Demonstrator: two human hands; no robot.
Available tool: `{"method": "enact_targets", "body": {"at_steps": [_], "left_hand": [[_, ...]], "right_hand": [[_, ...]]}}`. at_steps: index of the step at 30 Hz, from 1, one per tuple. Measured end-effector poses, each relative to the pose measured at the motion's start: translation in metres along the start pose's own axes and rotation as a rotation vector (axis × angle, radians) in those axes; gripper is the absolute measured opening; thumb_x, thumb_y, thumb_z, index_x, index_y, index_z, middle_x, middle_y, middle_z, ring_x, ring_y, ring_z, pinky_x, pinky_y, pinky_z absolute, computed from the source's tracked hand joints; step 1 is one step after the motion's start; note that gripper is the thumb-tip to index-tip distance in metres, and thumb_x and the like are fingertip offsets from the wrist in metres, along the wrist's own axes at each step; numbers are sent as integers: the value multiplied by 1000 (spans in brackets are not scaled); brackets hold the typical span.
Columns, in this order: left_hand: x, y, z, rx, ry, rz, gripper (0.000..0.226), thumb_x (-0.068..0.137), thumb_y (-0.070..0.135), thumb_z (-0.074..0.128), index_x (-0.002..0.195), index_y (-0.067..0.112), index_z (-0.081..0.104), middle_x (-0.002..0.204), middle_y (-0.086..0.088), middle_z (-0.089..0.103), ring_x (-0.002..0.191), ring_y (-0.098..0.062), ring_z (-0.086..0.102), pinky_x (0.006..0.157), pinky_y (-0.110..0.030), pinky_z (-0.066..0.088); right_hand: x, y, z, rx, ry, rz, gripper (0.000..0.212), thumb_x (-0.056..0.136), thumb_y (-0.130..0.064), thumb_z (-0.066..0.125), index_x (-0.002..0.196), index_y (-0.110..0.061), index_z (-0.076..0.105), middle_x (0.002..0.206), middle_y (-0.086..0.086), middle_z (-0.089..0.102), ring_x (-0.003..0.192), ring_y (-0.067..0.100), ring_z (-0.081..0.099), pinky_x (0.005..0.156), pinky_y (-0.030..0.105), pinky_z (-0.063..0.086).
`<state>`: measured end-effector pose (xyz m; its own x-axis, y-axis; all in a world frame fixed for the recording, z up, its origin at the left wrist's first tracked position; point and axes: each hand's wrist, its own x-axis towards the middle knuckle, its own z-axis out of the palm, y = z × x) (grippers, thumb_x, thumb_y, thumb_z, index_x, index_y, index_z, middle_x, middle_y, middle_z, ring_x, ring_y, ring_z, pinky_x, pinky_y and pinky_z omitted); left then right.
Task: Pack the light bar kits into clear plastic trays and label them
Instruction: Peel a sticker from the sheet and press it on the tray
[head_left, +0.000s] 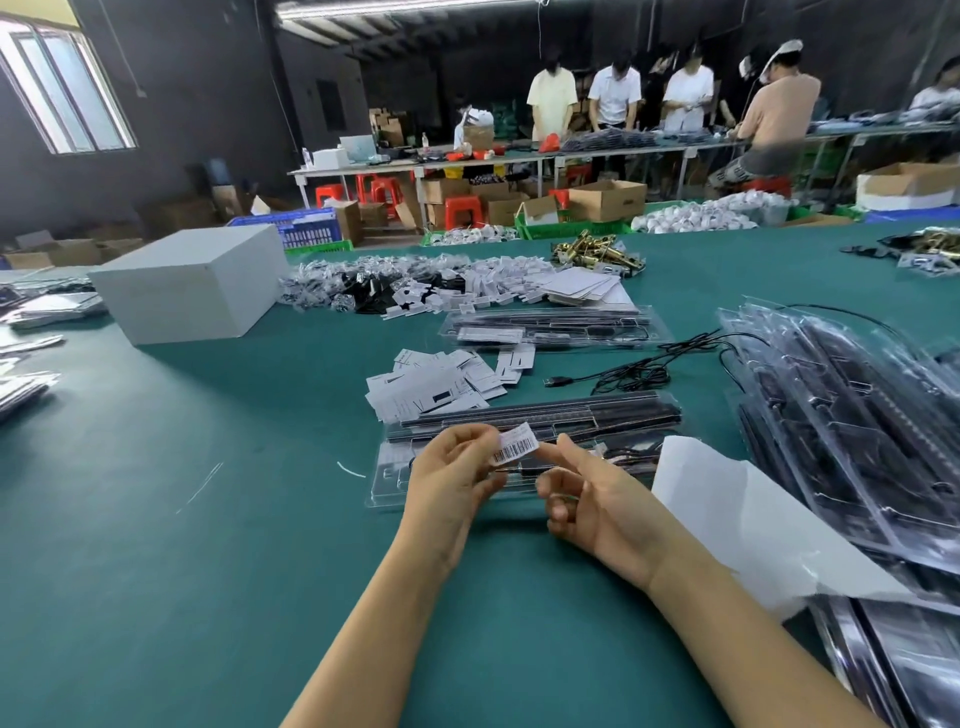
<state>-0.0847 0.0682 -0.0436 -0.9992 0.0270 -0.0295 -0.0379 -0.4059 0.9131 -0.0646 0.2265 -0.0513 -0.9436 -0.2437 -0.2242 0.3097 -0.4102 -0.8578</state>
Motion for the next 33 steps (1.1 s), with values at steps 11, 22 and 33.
{"method": "enact_targets", "body": {"at_steps": [11, 22, 33], "left_hand": [[3, 10, -17, 541, -187, 180, 18, 86, 2, 66, 94, 18, 62, 80, 3, 62, 67, -5, 53, 63, -18, 44], [15, 23, -54, 970, 481, 320, 26, 90, 9, 53, 112, 20, 63, 106, 0, 65, 97, -22, 57, 87, -34, 44], [26, 17, -72, 1188, 444, 0, 8, 84, 45, 64, 78, 40, 60, 122, 1, 53, 122, -27, 37, 96, -35, 28]], "right_hand": [[8, -18, 22, -680, 239, -263, 32, 73, -25, 82, 91, -14, 58, 80, 4, 64, 73, 16, 64, 56, 22, 50], [50, -44, 44, -815, 160, -172, 24, 80, -9, 74, 99, -8, 59, 97, 6, 63, 82, 15, 56, 64, 25, 45], [76, -28, 65, -853, 93, -93, 17, 80, -11, 74, 85, -13, 58, 82, 1, 63, 73, 10, 57, 62, 21, 41]]}}
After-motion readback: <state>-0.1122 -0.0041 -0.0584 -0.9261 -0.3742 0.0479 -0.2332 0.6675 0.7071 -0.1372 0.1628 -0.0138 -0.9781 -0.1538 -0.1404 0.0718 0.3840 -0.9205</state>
